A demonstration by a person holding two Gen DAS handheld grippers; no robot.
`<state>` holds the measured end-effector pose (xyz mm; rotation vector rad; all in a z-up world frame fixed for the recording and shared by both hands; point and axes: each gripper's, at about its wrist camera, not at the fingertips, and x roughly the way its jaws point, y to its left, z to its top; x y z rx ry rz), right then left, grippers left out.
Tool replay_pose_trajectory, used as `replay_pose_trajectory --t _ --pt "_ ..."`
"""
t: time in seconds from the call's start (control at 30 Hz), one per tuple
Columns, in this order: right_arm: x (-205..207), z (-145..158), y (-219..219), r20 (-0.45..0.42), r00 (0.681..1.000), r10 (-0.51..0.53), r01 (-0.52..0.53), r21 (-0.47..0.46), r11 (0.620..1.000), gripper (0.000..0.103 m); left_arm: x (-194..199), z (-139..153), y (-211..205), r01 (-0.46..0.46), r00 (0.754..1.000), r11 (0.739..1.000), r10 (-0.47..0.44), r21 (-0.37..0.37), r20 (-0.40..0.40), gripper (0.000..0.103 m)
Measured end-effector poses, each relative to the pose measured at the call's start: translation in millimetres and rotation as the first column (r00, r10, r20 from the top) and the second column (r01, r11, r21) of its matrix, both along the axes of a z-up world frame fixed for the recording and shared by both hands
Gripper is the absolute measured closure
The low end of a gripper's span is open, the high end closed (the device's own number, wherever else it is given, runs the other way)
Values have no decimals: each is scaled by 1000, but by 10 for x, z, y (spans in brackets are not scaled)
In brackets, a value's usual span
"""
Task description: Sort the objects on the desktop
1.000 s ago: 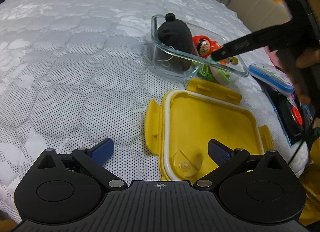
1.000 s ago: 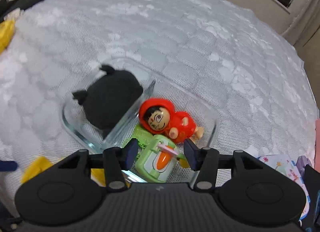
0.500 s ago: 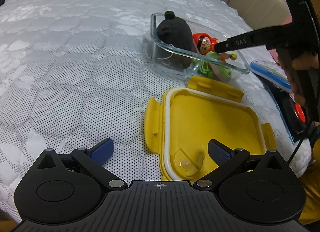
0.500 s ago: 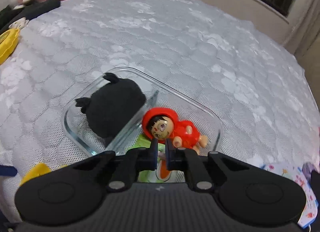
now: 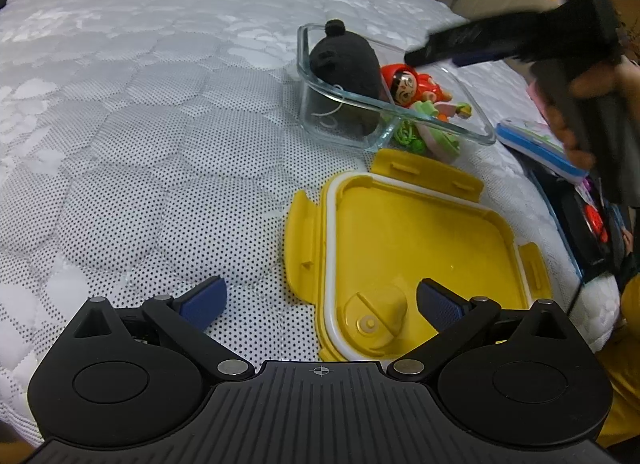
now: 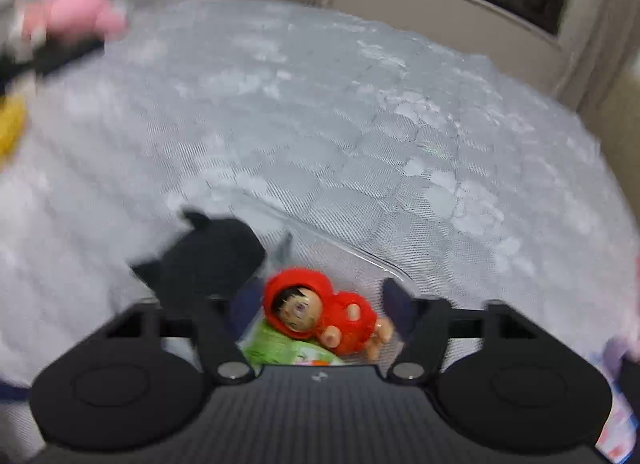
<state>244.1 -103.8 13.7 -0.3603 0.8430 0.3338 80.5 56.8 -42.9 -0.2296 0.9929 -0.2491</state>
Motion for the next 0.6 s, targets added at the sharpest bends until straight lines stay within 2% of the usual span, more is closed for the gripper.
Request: replay_pose_trajectory --t 0.07,0.13,0.2,0.27,0.37,0.53,0.6 --pt "45 -161 89 -14 1000 28 -29 -79 996 39 -8 2 8 0 1000 1000 0 -1 0 0" --pt "108 -305 135 -36 999 25 -28 -112 993 37 -10 -1 13 0 1000 1000 0 -2 1 0" --pt "131 -370 140 -29 999 21 -24 -104 994 36 -10 -4 11 1 1000 1000 -1 0 0 0" --pt "147 -353 104 -39 999 -16 14 -65 998 37 -8 -5 4 2 1000 1000 -2 4 -1 0" --pt "174 -240 -78 -64 995 -77 81 63 995 40 -3 -8 0 2 1000 1000 -2 5 -1 0" --pt "223 -90 -393 -144 984 -106 140 251 958 44 1 -12 -18 0 1000 1000 0 14 -1 0" --pt "259 -105 -398 -157 982 -107 142 233 962 44 -4 -8 -27 0 1000 1000 0 20 0 0"
